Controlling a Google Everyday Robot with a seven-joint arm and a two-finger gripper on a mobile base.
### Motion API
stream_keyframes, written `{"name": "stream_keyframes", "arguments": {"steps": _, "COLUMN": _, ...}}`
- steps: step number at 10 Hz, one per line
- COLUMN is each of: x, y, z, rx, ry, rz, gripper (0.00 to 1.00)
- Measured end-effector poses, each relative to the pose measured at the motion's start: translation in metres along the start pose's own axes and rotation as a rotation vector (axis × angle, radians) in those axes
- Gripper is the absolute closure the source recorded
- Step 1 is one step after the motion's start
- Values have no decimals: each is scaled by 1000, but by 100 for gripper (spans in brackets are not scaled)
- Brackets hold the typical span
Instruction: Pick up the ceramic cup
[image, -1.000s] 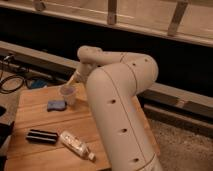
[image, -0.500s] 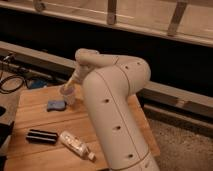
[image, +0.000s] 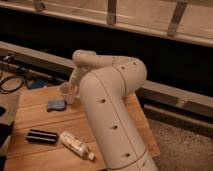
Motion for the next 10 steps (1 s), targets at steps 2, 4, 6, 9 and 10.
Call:
{"name": "stream_keyframes", "arguments": {"steps": 2, "x": 2, "y": 9, "z": -10, "rx": -3, "ry": -2, "rz": -12, "gripper": 83}}
{"name": "stream_keyframes", "arguments": {"steps": 4, "x": 6, "y": 23, "z": -30, "rx": -18, "ry": -2, "rz": -32, "gripper": 97}}
{"name": "stream_keyframes", "arguments": {"steps": 6, "x": 7, "y": 27, "z": -39, "rx": -28, "ry": -2, "rz": -42, "gripper": 98}}
{"name": "stream_keyframes", "arguments": {"steps": 9, "x": 11, "y": 41, "z": -53, "rx": -39, "ry": 1, "rz": -57, "gripper": 98}}
{"name": "stream_keyframes", "arguments": {"steps": 10, "x": 13, "y": 46, "z": -57, "rx": -43, "ry": 2, "rz": -63, "gripper": 98}}
